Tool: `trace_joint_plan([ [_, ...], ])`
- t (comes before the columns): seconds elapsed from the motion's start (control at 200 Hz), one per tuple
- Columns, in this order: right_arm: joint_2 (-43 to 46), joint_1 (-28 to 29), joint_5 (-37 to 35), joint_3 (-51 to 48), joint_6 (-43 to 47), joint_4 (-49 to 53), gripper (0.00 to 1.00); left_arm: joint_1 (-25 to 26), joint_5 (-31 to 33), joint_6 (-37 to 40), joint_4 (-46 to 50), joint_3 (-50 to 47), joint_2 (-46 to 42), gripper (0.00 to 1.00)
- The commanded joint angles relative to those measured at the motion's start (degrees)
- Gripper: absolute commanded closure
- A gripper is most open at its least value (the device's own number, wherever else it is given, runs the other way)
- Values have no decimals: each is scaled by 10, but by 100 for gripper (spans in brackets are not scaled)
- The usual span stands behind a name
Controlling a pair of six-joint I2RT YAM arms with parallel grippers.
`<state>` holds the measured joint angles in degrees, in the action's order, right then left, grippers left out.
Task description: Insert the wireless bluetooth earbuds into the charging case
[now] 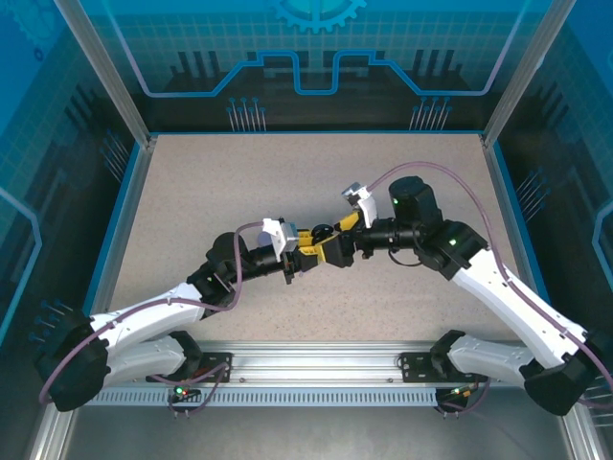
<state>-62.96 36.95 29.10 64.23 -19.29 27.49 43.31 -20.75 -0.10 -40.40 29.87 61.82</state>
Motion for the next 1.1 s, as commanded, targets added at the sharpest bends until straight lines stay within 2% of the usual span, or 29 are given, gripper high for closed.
trace_joint_plan([
  [0.0, -9, -6, 54, 18, -9, -27, 3, 4, -14, -3, -21, 22, -5, 100],
  [0.18, -11, -7, 74, 28, -5, -33, 15, 4, -11, 1, -13, 23, -2, 100],
  [0.44, 6, -7, 64, 39, 13, -13, 21, 4, -10, 1, -8, 25, 3, 100],
  [0.835, 33, -10, 12, 39, 49, 39, 20, 4, -10, 4, -3, 25, -2, 100],
  [1.011, 64, -15, -54, 42, 124, 68, 14, 4, -17, 16, 13, 24, -19, 100],
  [1.096, 79, -17, -37, 44, 201, 79, 11, 4, -29, 23, 19, 22, -33, 100],
])
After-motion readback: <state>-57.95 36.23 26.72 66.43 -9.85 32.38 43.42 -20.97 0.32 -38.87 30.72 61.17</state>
